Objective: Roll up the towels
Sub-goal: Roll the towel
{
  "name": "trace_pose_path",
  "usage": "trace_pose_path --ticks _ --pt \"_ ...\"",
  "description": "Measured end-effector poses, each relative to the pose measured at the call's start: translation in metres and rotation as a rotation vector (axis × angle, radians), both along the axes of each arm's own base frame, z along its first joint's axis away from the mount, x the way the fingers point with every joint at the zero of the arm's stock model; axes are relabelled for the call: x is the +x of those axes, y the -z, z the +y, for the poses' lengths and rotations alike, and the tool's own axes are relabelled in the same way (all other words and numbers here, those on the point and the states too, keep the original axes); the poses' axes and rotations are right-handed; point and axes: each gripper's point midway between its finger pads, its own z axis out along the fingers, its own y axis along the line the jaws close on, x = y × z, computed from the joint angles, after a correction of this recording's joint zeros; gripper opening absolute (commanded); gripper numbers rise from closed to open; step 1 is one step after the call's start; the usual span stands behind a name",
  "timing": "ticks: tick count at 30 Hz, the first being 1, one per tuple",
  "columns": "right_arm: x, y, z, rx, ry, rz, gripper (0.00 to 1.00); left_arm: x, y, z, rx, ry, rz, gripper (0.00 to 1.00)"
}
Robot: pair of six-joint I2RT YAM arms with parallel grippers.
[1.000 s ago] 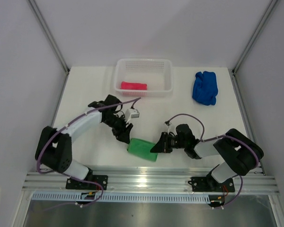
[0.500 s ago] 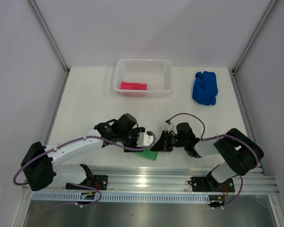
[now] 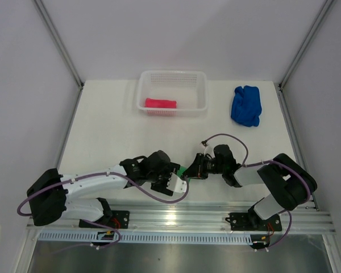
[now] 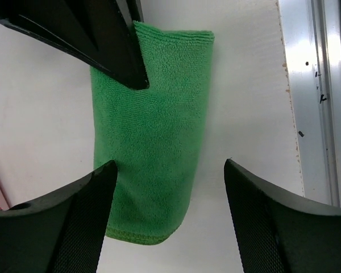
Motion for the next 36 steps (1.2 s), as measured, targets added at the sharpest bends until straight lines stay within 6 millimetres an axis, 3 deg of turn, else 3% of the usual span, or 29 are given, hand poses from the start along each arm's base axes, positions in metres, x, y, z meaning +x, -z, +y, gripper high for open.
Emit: trace_pose_path --ticks 13,15,19,24,27,31,33,36 --pt "0.000 0.004 0.002 0.016 -0.005 0.035 0.02 0.015 0.041 -0.005 0.111 0.037 -0.050 0.77" --pt "-0.001 0.004 0.002 0.016 -0.005 0.038 0.09 0.017 0.043 -0.007 0.118 0.040 -0.054 0.75" --pt "0.000 0.004 0.000 -0.002 -0.001 0.050 0.38 0.019 0.045 -0.010 0.123 0.040 -0.053 0.73" --pt "0.005 -0.015 -0.004 -0.049 0.000 0.006 0.51 0.021 0.046 -0.012 0.124 0.038 -0.055 0.71" --pt "0.016 -0.032 -0.012 -0.099 0.030 -0.043 0.54 0.022 0.047 -0.013 0.125 0.036 -0.058 0.71" --pt "0.039 -0.044 -0.032 -0.172 0.105 -0.088 0.50 0.023 0.048 -0.013 0.126 0.035 -0.058 0.71" --pt "0.049 -0.040 -0.044 -0.227 0.144 -0.095 0.38 0.023 0.047 -0.013 0.126 0.035 -0.059 0.71" --pt "0.065 -0.023 -0.054 -0.331 0.160 -0.076 0.30 0.023 0.047 -0.014 0.126 0.035 -0.058 0.71"
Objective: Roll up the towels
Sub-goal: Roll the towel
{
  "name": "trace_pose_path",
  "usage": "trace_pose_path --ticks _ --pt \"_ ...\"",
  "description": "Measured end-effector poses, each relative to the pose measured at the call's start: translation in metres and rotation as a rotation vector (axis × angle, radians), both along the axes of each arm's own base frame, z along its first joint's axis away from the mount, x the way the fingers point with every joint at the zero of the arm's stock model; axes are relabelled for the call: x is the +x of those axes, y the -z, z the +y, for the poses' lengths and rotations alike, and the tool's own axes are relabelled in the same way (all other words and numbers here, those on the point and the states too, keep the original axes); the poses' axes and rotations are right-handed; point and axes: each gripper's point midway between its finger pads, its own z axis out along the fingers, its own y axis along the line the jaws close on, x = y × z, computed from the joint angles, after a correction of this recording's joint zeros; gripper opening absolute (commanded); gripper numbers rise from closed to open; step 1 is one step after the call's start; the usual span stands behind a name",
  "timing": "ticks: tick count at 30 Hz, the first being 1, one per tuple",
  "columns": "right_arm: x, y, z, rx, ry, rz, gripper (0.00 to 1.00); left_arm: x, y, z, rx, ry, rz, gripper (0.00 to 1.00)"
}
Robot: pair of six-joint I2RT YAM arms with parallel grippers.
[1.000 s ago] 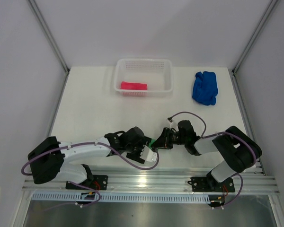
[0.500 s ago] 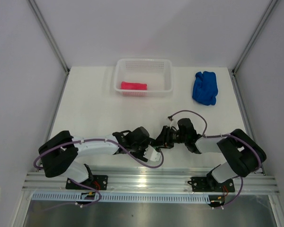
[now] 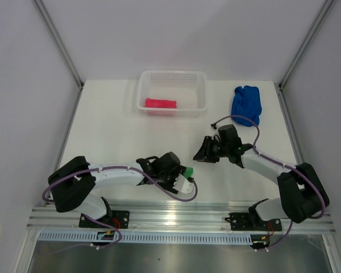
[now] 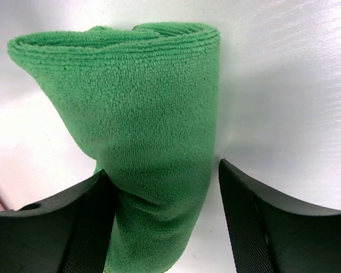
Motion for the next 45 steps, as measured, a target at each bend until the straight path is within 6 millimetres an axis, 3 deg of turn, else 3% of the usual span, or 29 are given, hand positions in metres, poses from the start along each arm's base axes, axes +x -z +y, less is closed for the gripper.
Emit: trace_pose_path --ticks 4,8,14,20,27,29,30,33,45 --pt "0.019 0.013 0.010 -0.056 -0.042 0.007 0.24 0.000 -0.001 0.000 0.008 -0.001 0.006 0.72" --pt "0.023 0.012 0.031 -0.067 -0.125 -0.032 0.20 0.000 -0.002 -0.001 0.019 -0.003 0.023 0.72" --pt "0.009 0.009 0.046 -0.003 -0.219 -0.069 0.08 0.000 -0.003 0.000 0.021 -0.010 0.053 0.72" --pt "-0.024 0.022 0.048 0.085 -0.297 -0.008 0.00 0.005 -0.005 -0.001 0.005 -0.042 0.109 0.72" --pt "-0.032 0.033 0.053 0.107 -0.326 0.016 0.00 0.006 -0.005 -0.002 -0.011 -0.061 0.154 0.73" --pt "-0.033 0.043 0.052 0.098 -0.327 0.044 0.00 0.005 -0.006 -0.002 -0.015 -0.068 0.170 0.75" --pt "-0.033 0.048 0.052 0.094 -0.326 0.057 0.00 0.006 -0.006 -0.002 -0.018 -0.071 0.176 0.81" --pt "-0.034 0.056 0.053 0.091 -0.326 0.081 0.00 0.007 -0.004 -0.003 -0.016 -0.077 0.184 0.82" --pt "-0.032 0.060 0.057 0.088 -0.339 0.107 0.00 0.005 -0.004 0.001 -0.003 -0.026 0.171 0.83"
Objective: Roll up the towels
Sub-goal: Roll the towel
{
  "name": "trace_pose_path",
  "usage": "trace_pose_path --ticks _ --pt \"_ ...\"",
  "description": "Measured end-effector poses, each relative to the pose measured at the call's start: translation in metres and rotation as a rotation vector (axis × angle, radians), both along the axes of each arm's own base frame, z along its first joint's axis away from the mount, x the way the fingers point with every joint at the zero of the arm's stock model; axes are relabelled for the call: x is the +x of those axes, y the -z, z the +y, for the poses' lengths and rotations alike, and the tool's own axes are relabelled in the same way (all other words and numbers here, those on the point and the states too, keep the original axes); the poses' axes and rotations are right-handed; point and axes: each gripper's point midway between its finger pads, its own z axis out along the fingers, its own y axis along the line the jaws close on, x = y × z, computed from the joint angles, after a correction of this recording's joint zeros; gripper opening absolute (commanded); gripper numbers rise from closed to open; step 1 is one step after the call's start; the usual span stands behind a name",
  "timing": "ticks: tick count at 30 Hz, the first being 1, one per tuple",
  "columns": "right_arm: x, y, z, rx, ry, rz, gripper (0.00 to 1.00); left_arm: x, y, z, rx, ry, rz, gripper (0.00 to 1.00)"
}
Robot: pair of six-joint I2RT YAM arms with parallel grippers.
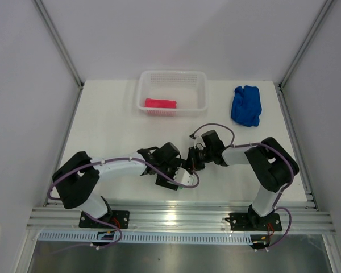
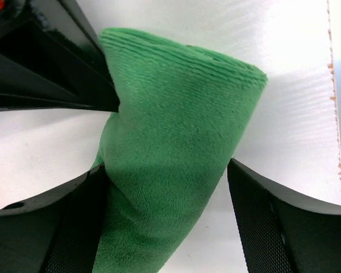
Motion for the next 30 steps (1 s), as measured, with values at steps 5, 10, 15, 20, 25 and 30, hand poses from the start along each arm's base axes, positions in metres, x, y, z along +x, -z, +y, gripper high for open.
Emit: trace_pose_path --ticks 5,10,15,20,25,30 --pt "-0.002 0.002 0.008 0.052 -0.028 0.035 0.00 -0.001 0.006 0.002 0.025 0.023 0.007 0.81" --pt "-0.005 0.004 0.015 0.099 -0.049 0.089 0.00 0.001 0.009 0.001 0.033 0.021 0.014 0.73" --pt "-0.006 0.003 0.016 0.107 -0.053 0.094 0.04 0.003 0.010 0.000 0.040 0.021 0.008 0.47" --pt "-0.003 -0.002 0.007 0.080 -0.017 0.060 0.16 0.006 0.009 -0.001 0.037 0.028 -0.004 0.32" --pt "0.005 -0.012 -0.009 0.049 0.034 0.003 0.25 0.006 0.008 -0.001 0.042 0.025 0.003 0.32" --pt "0.014 -0.025 -0.034 0.025 0.111 -0.056 0.32 0.007 0.006 -0.001 0.060 -0.025 0.076 0.33"
